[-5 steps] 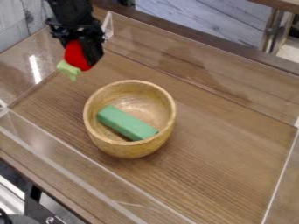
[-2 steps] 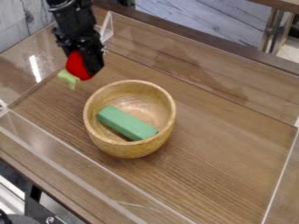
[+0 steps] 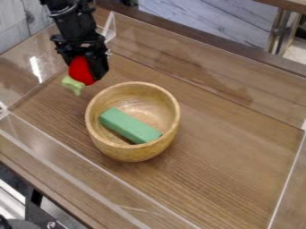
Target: Move the red fruit to the left
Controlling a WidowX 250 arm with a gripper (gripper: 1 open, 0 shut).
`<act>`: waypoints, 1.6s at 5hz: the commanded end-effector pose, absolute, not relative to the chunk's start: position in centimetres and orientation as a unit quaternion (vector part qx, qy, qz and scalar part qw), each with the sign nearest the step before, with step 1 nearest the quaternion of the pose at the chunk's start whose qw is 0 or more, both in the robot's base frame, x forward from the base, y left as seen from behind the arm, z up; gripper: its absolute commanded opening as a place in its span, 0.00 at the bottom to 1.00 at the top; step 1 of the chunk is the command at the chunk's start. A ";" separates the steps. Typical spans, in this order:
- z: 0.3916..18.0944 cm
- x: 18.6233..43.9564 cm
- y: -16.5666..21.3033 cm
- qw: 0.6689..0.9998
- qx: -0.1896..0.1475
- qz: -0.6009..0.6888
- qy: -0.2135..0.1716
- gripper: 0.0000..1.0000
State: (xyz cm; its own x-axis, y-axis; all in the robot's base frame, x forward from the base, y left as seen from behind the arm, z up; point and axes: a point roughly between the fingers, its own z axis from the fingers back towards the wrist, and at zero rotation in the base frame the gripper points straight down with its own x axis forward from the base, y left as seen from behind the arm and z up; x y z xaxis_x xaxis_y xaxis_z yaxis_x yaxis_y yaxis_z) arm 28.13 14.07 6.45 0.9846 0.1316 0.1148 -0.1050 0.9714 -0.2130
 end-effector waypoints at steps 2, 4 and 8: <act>9.4 28.6 14.6 0.988 -0.086 0.086 -0.091 1.00; 10.4 29.7 13.9 0.989 -0.076 0.075 -0.099 1.00; 10.4 29.7 15.1 0.992 -0.078 0.033 -0.098 1.00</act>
State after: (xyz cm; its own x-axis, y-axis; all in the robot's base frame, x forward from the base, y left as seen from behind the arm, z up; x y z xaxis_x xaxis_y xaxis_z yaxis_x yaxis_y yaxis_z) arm 28.85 14.36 8.55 0.9882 0.0826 0.1287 -0.0564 0.9792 -0.1951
